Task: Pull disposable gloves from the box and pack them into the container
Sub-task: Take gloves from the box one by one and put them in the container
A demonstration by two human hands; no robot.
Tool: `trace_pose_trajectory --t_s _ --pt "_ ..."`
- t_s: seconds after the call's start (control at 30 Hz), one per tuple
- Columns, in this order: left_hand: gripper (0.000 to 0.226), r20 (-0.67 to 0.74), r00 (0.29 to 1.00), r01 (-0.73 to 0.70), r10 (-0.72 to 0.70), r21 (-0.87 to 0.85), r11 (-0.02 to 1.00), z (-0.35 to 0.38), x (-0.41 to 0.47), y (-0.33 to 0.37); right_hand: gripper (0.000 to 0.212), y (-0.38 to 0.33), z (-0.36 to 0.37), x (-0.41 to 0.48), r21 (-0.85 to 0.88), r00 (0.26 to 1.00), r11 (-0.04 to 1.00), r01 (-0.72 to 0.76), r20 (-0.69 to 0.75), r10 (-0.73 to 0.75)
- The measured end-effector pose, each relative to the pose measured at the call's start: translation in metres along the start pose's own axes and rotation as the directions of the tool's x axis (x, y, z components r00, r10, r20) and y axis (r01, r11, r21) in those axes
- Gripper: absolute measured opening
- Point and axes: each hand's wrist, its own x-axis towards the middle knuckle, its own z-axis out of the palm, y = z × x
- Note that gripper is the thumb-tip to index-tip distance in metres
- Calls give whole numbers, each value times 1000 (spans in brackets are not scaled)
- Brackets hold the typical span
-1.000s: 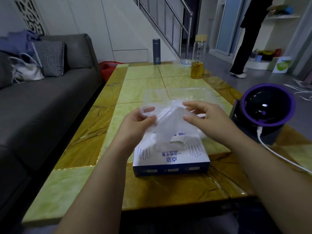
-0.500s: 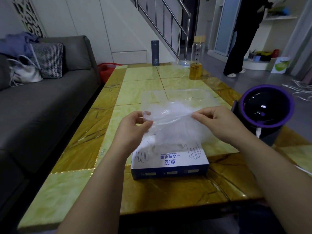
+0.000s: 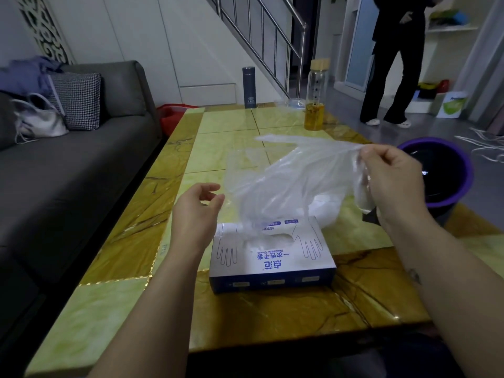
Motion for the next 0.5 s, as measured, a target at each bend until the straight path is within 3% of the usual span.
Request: trace_pose_trajectory --t_s 0.1,0.27,0.33,0.4,0.5 --pt "27 -100 995 -23 28 51 998 -3 2 3 20 -8 2 -1 141 1000 990 -26 -7 27" --pt "22 -246 942 -234 228 4 972 -13 -7 33 16 -27 18 -2 133 995 990 38 82 -49" --pt "34 -103 964 -257 245 -119 959 -17 -11 51 15 -37 27 -2 116 985 991 66 150 -83" --pt "61 185 968 -123 167 -228 966 -19 -11 63 14 -45 35 -1 88 962 990 108 243 -127" --pt "86 511 858 141 55 -335 931 -25 -1 71 11 -54 43 0 13 916 977 213 346 -204"
